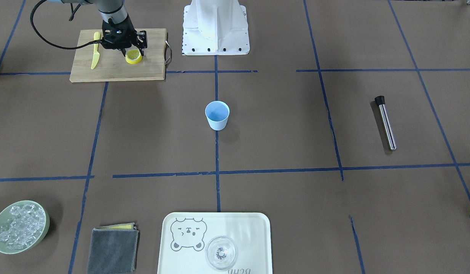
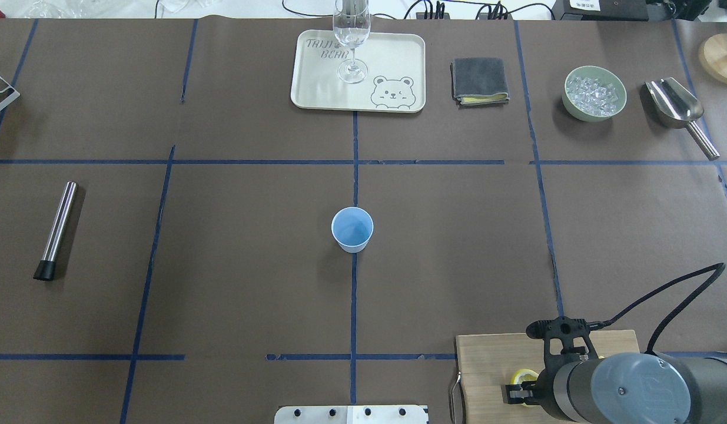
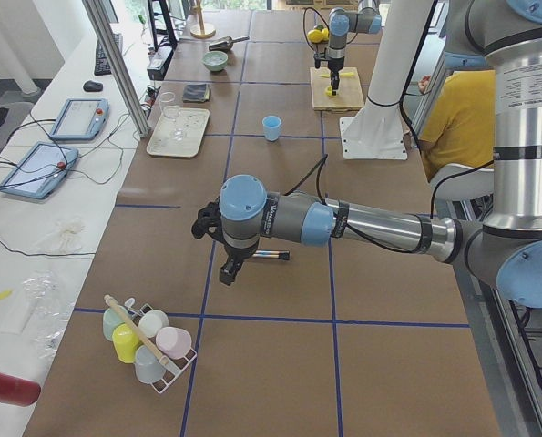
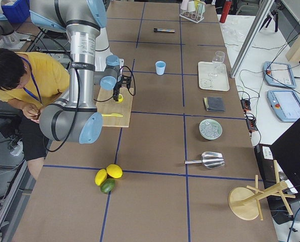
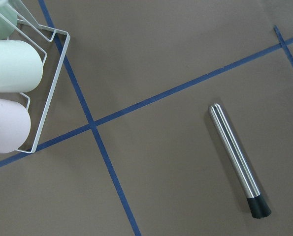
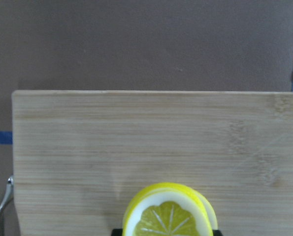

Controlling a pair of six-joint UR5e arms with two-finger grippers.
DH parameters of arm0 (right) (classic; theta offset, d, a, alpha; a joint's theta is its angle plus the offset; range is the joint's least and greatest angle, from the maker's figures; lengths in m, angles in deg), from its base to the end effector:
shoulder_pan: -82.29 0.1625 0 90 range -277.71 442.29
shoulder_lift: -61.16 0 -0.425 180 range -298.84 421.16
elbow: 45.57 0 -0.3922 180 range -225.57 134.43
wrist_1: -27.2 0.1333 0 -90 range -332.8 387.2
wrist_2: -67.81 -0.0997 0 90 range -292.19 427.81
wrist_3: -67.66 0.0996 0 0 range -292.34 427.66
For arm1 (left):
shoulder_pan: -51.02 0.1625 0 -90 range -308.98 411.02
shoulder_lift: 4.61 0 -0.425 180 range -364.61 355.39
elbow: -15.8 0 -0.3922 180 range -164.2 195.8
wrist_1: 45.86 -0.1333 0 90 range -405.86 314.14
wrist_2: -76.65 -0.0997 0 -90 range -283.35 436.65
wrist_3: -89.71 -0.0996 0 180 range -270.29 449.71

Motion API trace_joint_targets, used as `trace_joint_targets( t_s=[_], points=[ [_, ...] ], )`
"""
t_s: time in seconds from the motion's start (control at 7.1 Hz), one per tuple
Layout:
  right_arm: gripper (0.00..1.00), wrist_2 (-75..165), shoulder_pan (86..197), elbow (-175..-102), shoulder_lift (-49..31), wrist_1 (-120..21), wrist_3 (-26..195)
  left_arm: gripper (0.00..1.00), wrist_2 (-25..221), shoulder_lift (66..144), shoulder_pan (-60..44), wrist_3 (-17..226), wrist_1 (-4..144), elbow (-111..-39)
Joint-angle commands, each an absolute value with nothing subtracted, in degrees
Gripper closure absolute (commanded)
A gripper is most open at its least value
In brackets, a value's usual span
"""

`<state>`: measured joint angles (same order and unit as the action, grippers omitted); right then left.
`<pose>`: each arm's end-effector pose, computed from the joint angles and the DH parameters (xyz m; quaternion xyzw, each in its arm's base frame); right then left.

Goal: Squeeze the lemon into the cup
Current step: 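Close the right gripper on the yellow lemon slice and lift it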

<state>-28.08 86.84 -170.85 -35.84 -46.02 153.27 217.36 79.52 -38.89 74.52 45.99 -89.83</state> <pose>-0.4230 -0.1571 0.3979 -0.0175 -0.3852 -0.0184 0.9225 -0.0555 -0.4535 0.5605 0.1466 0.4103 0.1625 0.8853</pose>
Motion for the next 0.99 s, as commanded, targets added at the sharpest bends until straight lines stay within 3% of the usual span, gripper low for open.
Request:
trace_joint_targets(
  t_s=[0.0, 0.85],
  points=[
    [0.47, -28.0, 87.0, -172.6, -36.0, -46.1, 153.3, 0.00, 217.4, 79.5, -39.6, 74.5, 46.0, -90.1],
    [0.47, -27.6, 87.2, -176.6, -39.6, -46.2, 153.8, 0.00, 217.5, 79.5, -39.6, 74.4, 46.0, -90.1]
  ],
)
